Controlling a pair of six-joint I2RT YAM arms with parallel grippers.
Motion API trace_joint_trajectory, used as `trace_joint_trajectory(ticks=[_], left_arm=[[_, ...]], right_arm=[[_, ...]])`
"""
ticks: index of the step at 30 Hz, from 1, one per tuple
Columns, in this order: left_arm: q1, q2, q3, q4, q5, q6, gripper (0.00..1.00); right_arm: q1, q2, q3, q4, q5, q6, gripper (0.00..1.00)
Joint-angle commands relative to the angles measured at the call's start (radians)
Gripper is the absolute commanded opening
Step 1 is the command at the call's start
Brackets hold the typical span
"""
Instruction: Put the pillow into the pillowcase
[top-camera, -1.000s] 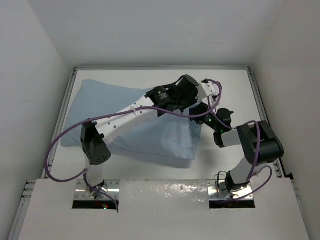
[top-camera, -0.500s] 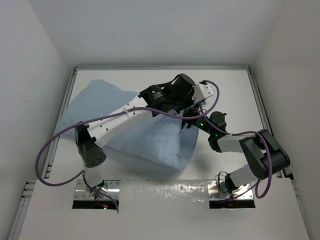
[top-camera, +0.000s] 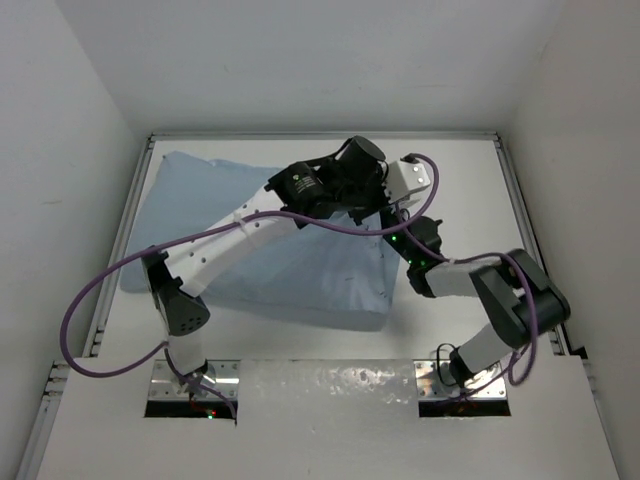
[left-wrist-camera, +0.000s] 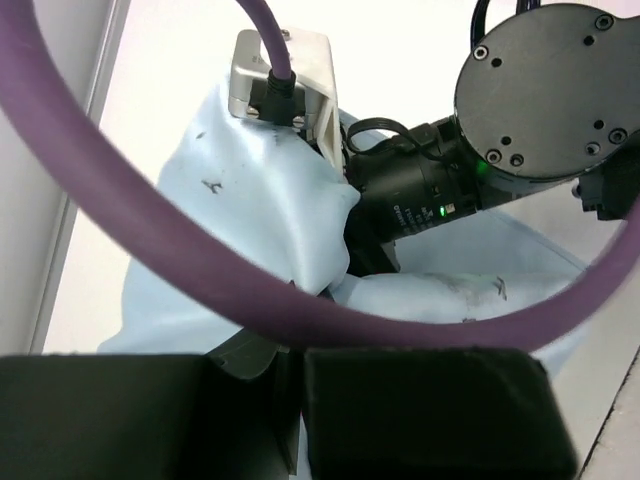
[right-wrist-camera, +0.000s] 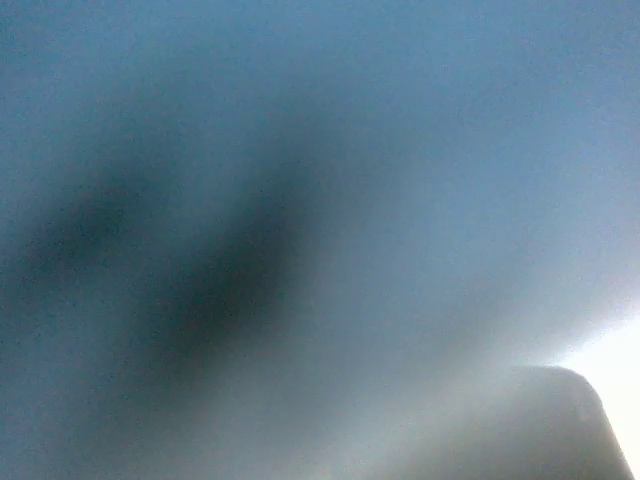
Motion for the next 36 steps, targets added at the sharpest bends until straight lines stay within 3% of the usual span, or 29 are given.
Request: trace_joint_trajectory(ticks=[1,4,7,8,13,16,20,21,24,25,27,28,31,36], left_arm=[[-0.024,-0.011,0.111,0.129,0.1,-0.001,0.0],[-0.064,0.037,0.256,0.161,0.054,0.027,0.0],[-0.11,0.072,0.387,0.189,0.041,0.059,0.0],[-0.113,0.08,0.416,0.196,0.052,0.052,0.0],[-0.112,0.112,0.588,0.282,0.077,-0.02,0.0],[-0.11,0.086,0.613,0.273,0.037,0.016,0.01],[-0.041,-0.041,0.414,0.302,-0.182,0.032,0.11],[-0.006,-0.07,0.357,0.307,-0.192,0.02,0.14],[0.198,-0.234,0.091,0.299,-0.123,-0.056,0.36],[0.273,-0.327,0.018,0.284,-0.117,-0.059,0.55],[0.316,-0.417,-0.18,0.24,-0.107,-0.051,0.71],[0.333,-0.498,-0.233,0.176,-0.101,-0.039,0.99],[0.336,-0.643,-0.372,0.024,-0.058,-0.053,1.0],[0.339,-0.874,-0.554,-0.148,0.003,0.004,1.0]], right_arm=[[0.016,-0.222,0.066,-0.026,0.206,-0.211,0.0],[0.015,-0.416,0.133,-0.366,0.448,-0.449,0.0],[0.006,-0.527,0.288,-0.631,0.542,-0.67,0.0],[0.006,-0.563,0.411,-0.696,0.541,-0.718,0.0],[0.013,-0.509,0.859,-1.053,0.484,-0.922,0.0],[0.119,-0.417,1.027,-1.159,0.509,-1.065,0.0],[0.295,-0.203,1.169,-1.287,0.617,-1.206,0.0],[0.321,-0.161,1.179,-1.313,0.622,-1.221,0.0],[0.42,-0.017,1.167,-1.306,0.651,-1.256,0.0],[0.456,0.012,1.16,-1.303,0.642,-1.238,0.0],[0.502,0.07,1.12,-1.282,0.598,-1.174,0.0],[0.515,0.084,1.103,-1.269,0.578,-1.143,0.0],[0.587,0.149,1.063,-1.225,0.518,-1.079,0.0],[0.677,0.32,1.136,-1.248,0.431,-0.979,0.0]])
